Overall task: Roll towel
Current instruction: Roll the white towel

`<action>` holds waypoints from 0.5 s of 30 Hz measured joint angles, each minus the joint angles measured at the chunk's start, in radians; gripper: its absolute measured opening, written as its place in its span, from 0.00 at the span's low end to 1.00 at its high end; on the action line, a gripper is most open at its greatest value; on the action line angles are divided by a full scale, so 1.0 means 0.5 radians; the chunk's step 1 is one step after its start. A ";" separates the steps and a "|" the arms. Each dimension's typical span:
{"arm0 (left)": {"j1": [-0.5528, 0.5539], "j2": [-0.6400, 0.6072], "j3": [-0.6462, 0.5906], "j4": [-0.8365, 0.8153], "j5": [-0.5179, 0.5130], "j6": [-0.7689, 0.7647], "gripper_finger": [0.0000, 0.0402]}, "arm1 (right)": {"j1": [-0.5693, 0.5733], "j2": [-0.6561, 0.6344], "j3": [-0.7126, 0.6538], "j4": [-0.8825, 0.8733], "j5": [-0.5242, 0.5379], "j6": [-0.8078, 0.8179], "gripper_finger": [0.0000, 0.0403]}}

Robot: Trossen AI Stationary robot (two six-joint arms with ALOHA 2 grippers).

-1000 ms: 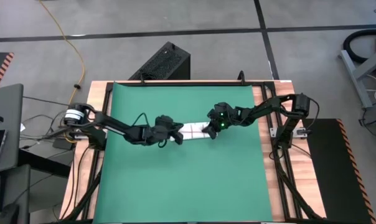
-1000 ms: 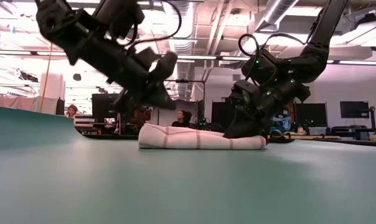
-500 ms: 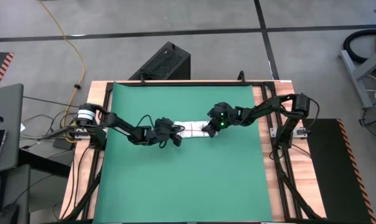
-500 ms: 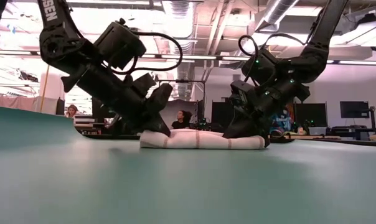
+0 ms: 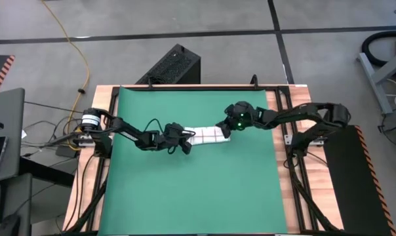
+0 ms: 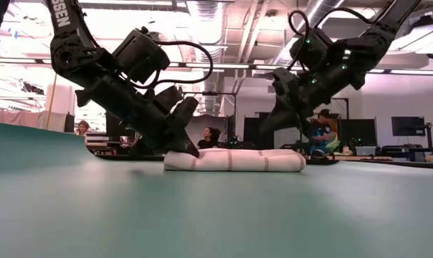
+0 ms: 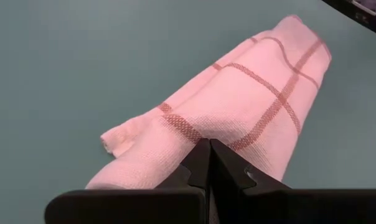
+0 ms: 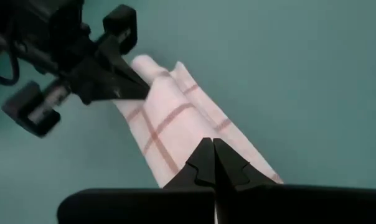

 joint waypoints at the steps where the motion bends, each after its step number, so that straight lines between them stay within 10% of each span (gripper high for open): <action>1: 0.001 0.000 0.000 0.001 0.010 0.000 0.00 | 0.010 0.018 0.000 0.004 0.002 -0.028 0.02; 15: 0.001 0.001 0.000 -0.010 0.136 0.056 0.00 | 0.024 0.425 -0.215 0.386 0.184 -0.047 0.02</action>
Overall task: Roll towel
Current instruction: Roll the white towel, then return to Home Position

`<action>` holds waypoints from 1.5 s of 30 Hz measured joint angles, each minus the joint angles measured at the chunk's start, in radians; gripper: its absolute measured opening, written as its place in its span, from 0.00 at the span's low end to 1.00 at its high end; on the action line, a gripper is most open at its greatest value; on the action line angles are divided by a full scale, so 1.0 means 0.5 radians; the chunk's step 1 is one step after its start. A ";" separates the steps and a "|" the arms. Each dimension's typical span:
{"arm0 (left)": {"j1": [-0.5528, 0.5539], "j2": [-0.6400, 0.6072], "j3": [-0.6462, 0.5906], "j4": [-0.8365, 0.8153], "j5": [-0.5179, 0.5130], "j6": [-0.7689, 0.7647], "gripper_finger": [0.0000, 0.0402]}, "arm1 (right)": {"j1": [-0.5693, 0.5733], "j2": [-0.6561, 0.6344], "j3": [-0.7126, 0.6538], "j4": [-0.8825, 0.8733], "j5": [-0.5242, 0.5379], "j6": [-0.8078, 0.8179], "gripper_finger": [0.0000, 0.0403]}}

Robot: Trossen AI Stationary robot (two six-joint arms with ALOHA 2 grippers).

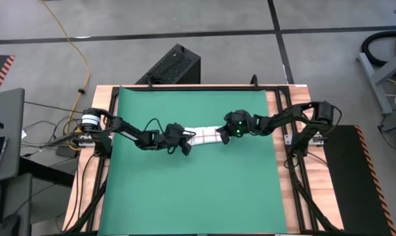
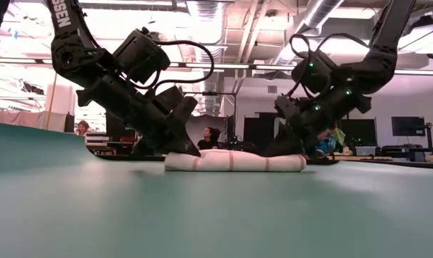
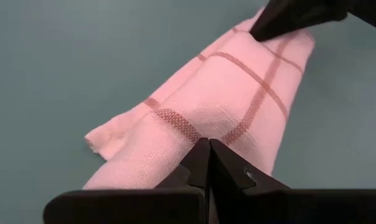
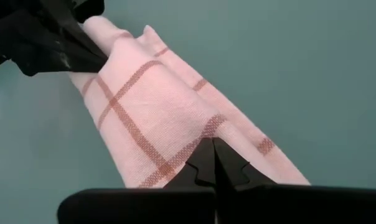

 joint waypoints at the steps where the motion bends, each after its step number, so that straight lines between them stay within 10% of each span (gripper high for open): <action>1: 0.000 0.000 0.000 -0.005 0.019 0.012 0.00 | -0.006 0.023 -0.017 0.021 -0.007 0.013 0.02; 18: -0.004 -0.442 -0.010 -0.398 -0.049 0.023 0.00 | 0.029 -0.104 -0.059 0.036 -0.073 0.029 0.02; 45: -0.055 -2.008 0.012 -0.648 -0.163 0.574 0.00 | -0.014 -2.402 -0.024 -0.665 -0.253 -0.282 0.03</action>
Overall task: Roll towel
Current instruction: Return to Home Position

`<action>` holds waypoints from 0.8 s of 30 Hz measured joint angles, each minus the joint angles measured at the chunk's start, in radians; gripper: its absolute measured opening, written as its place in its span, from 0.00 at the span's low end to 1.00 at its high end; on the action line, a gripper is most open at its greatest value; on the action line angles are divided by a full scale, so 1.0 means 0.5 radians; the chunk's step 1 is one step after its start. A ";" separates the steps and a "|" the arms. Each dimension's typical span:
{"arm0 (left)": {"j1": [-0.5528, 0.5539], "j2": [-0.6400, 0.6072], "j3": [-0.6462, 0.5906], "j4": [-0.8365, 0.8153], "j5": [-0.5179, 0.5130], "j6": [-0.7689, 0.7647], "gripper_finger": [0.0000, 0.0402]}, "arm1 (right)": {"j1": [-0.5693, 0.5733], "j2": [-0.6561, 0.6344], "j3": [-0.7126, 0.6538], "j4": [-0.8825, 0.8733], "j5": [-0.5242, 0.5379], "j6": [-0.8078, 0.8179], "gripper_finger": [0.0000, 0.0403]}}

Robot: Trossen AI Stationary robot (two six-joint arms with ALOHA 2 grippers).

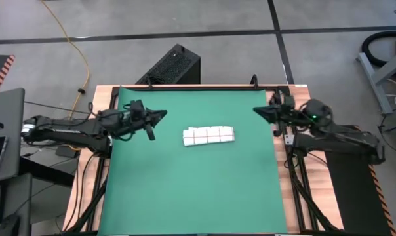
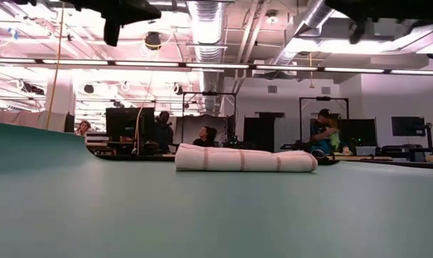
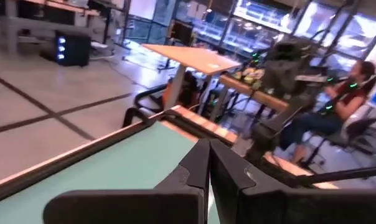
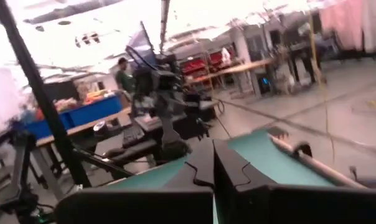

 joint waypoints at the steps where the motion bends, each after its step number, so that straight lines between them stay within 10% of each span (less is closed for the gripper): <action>1: -0.001 -0.033 0.000 -0.019 0.025 -0.013 0.00 | 0.001 -0.085 0.000 -0.109 -0.002 0.037 0.03; 13: -0.032 -0.200 -0.028 -0.399 0.342 0.085 0.00 | 0.070 -0.909 -0.033 -0.971 0.157 -0.084 0.07; 24: -0.079 -0.565 -0.897 0.679 0.527 -0.230 0.00 | 0.140 -0.908 -0.287 -0.904 0.138 0.001 0.07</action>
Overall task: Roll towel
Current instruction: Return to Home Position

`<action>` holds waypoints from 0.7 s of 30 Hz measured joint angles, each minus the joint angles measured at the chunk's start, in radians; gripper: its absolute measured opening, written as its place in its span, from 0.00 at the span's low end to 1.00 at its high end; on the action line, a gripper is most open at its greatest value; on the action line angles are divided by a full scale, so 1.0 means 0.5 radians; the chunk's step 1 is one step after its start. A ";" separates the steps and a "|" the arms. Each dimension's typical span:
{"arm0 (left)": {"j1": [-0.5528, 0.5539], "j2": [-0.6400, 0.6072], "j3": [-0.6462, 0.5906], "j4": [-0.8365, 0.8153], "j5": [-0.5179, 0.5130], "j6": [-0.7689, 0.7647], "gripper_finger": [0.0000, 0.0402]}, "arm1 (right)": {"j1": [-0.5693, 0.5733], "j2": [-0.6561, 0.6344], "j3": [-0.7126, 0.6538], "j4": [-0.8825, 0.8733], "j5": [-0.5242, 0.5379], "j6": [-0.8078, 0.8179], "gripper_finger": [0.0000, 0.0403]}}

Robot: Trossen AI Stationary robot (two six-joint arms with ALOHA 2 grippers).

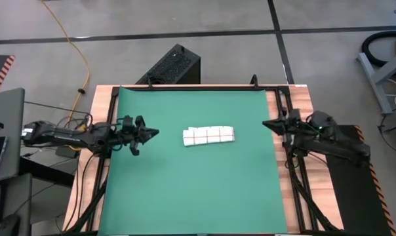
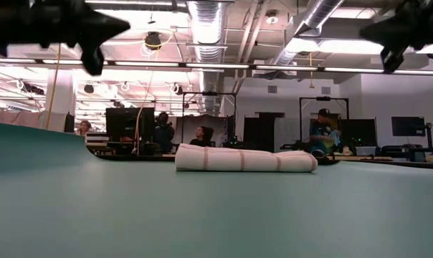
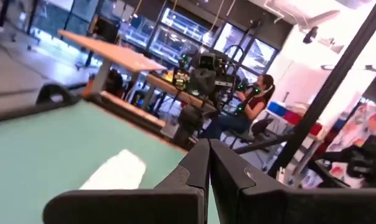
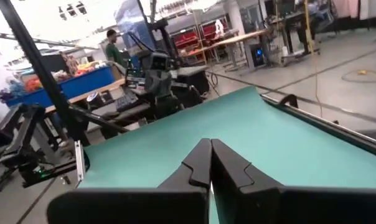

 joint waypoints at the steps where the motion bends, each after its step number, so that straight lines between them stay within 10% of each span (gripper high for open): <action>1: -0.008 -0.031 -0.051 0.016 -0.017 -0.042 0.00 | 0.010 -0.004 -0.058 0.059 0.000 0.008 0.07; 10: -0.084 -0.211 -0.266 0.036 -0.153 -0.013 0.00 | 0.164 -0.002 -0.630 0.821 -0.023 0.117 0.07; 21: -0.124 -0.191 -0.268 -0.022 -0.114 0.050 0.00 | 0.275 0.004 -0.625 0.616 0.059 0.103 0.07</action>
